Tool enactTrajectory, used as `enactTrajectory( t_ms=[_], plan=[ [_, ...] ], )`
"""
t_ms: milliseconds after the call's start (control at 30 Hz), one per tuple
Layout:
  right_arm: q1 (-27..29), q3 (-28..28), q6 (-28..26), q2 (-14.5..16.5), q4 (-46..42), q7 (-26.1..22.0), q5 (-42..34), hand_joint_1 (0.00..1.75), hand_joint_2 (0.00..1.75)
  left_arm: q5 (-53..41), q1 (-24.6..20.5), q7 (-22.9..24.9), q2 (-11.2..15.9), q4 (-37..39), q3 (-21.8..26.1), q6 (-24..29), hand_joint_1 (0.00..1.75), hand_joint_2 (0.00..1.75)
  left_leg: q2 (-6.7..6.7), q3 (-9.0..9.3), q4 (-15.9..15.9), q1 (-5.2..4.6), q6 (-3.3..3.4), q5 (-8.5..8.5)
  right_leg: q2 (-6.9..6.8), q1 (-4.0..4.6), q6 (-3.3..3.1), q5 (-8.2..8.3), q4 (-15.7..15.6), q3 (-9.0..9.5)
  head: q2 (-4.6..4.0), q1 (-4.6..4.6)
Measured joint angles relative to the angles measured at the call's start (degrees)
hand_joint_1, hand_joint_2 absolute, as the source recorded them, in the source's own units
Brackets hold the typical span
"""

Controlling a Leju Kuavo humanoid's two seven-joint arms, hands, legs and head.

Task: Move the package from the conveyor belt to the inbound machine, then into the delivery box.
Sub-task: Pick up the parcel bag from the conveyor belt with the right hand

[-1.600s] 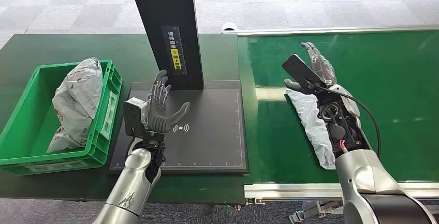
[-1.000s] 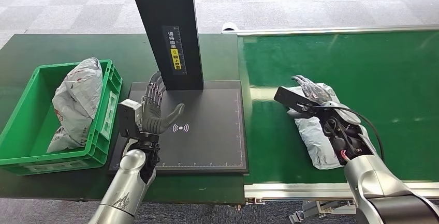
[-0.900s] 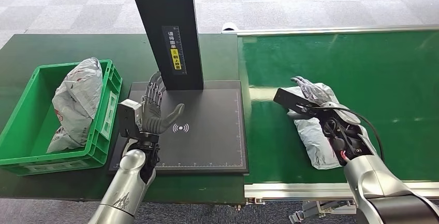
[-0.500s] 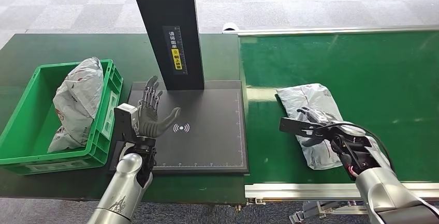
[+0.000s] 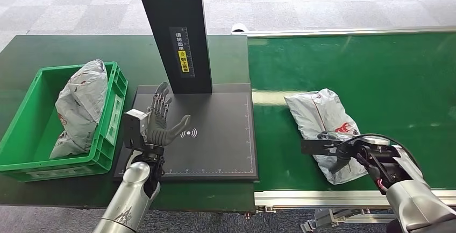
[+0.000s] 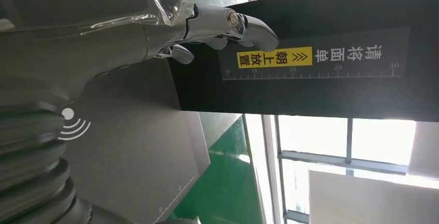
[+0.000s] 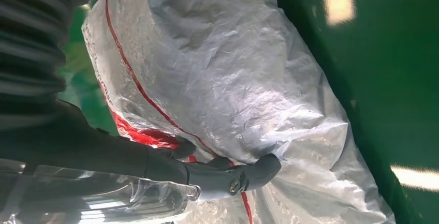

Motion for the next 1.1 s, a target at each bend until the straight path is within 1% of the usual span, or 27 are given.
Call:
enactTrajectory(
  t_ms=[100,133,233,267,367,533,700,1000,1100],
  plan=[
    [-0.1,2.9,2.5,-2.0,-1.5,-1.0,-2.1,0.0,1.75,0.0,0.0,0.2,0.0,0.0,-0.4,0.1,0.0,1.75,-0.03,0.0,0.0,-0.02,0.01,0.0,-0.04,-0.02,0.01,-0.01,0.0,0.03,0.0,0.01],
    [-0.1,3.6,2.8,-2.5,-1.9,-1.2,-2.4,0.36,1.75,-0.1,0.0,0.2,0.0,0.0,-0.5,0.1,0.0,1.75,-0.03,0.0,0.0,-0.02,0.01,-0.01,-0.04,-0.02,0.02,-0.01,0.0,0.04,0.0,0.0],
    [-0.1,5.2,3.1,-3.5,-2.7,-1.4,-3.1,1.67,1.75,-0.1,0.0,0.3,0.0,0.0,-0.7,0.1,0.0,1.75,-0.01,0.01,0.0,-0.04,0.02,-0.01,-0.03,-0.04,0.02,-0.01,0.0,0.04,0.0,0.0],
    [-0.1,5.6,3.2,-3.7,-2.9,-1.4,-3.4,1.75,1.75,-0.1,0.0,0.3,0.0,0.0,-0.7,0.1,0.0,1.75,-0.02,0.01,0.0,-0.05,0.02,-0.01,-0.03,-0.04,0.02,-0.01,0.0,0.04,0.0,0.0],
    [-0.2,7.1,3.8,-4.8,-3.9,-1.3,-5.1,1.75,1.75,-0.1,0.0,0.4,-0.1,0.0,-0.7,0.1,0.0,1.75,-0.03,0.03,0.0,-0.04,0.02,-0.01,-0.04,-0.04,0.02,-0.01,0.0,0.05,-0.01,-0.01],
    [-0.1,9.7,5.2,-7.4,-6.9,-0.6,-8.7,1.75,1.75,-0.1,0.0,0.6,-0.1,0.0,-1.1,0.1,0.0,1.75,-0.03,0.03,0.0,-0.05,0.02,-0.01,-0.04,-0.04,0.02,-0.01,0.0,0.07,0.0,0.0],
    [0.5,11.8,5.0,-9.4,-9.4,0.4,-10.7,1.75,1.75,-0.3,0.0,0.9,-0.3,0.0,-1.4,0.1,0.0,1.75,-0.01,0.02,0.0,-0.05,0.03,-0.01,-0.03,-0.05,0.02,-0.01,0.0,0.06,0.0,0.0],
    [0.8,14.4,0.3,-9.7,-10.1,2.1,-10.7,1.75,1.75,-1.0,0.0,1.3,-0.4,-0.6,-1.5,0.1,0.0,1.75,-0.01,0.01,0.0,-0.04,0.03,-0.01,-0.03,-0.04,0.02,-0.01,0.0,0.07,-0.01,-0.01],
    [-0.1,14.6,-3.9,-9.4,-10.1,3.2,-10.8,1.75,1.75,-0.8,0.2,1.3,-0.4,-1.1,-1.5,0.5,0.0,1.75,0.01,-0.02,0.0,-0.04,0.04,0.0,-0.02,-0.04,0.03,0.01,0.0,0.07,0.0,-0.01]
  ],
)
